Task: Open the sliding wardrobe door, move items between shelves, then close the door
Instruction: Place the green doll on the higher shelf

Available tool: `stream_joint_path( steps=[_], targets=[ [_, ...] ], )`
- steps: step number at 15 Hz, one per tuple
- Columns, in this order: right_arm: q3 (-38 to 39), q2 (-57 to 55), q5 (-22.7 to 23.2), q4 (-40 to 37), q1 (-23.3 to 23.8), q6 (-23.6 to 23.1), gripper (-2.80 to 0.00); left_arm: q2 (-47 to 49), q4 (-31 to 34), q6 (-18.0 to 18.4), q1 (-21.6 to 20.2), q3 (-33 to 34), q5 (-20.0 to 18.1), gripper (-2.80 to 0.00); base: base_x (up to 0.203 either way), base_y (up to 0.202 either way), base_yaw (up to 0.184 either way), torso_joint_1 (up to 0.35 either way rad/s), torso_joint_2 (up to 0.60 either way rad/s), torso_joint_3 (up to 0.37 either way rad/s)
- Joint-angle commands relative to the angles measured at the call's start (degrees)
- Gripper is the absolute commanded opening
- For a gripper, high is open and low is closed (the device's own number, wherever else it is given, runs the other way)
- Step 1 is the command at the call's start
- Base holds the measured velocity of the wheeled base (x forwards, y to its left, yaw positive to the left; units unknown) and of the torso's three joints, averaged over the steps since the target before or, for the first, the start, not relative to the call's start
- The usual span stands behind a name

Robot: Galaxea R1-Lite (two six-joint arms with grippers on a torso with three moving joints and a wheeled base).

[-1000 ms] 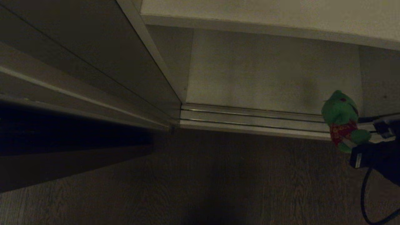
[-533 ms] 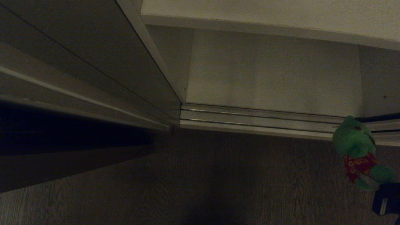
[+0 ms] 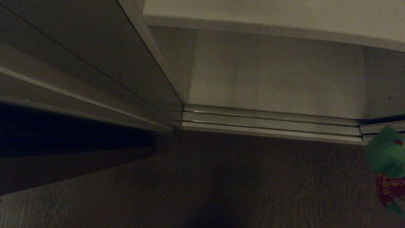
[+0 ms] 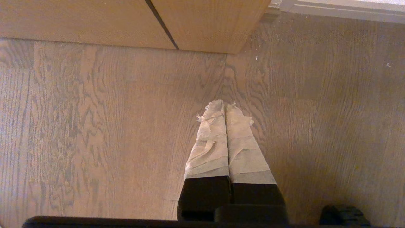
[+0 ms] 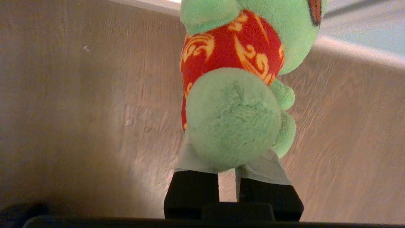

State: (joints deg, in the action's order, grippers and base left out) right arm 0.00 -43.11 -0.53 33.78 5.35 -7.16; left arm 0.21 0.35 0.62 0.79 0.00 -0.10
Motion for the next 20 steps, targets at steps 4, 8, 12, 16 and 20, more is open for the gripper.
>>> stream_joint_path(
  steps=[4, 8, 12, 16, 20],
  targets=[
    [0.09, 20.11, -0.86, -16.96, -2.08, 1.48, -2.8, -0.03, 0.0, -0.01, 0.0, 0.0, 0.01, -2.8, 0.0, 0.0, 0.0, 0.0, 0.0, 0.0],
    [0.09, 31.01, -0.77, -27.13, -3.58, 1.88, -2.8, -0.03, 0.0, -0.01, 0.0, 0.0, 0.01, -2.8, 0.0, 0.0, 0.0, 0.0, 0.0, 0.0],
    [0.09, 38.03, -0.09, -31.23, -4.63, 4.86, -2.8, -0.03, 0.0, -0.01, 0.0, 0.0, 0.01, -2.8, 0.0, 0.0, 0.0, 0.0, 0.0, 0.0],
    [0.09, 43.2, 0.53, -33.9, -4.86, 3.81, -2.8, -0.03, 0.0, -0.01, 0.0, 0.0, 0.01, -2.8, 0.0, 0.0, 0.0, 0.0, 0.0, 0.0],
    [0.09, 43.13, 0.53, -33.86, -4.83, 4.97, -2.8, -0.03, 0.0, -0.01, 0.0, 0.0, 0.01, -2.8, 0.0, 0.0, 0.0, 0.0, 0.0, 0.0]
  ],
)
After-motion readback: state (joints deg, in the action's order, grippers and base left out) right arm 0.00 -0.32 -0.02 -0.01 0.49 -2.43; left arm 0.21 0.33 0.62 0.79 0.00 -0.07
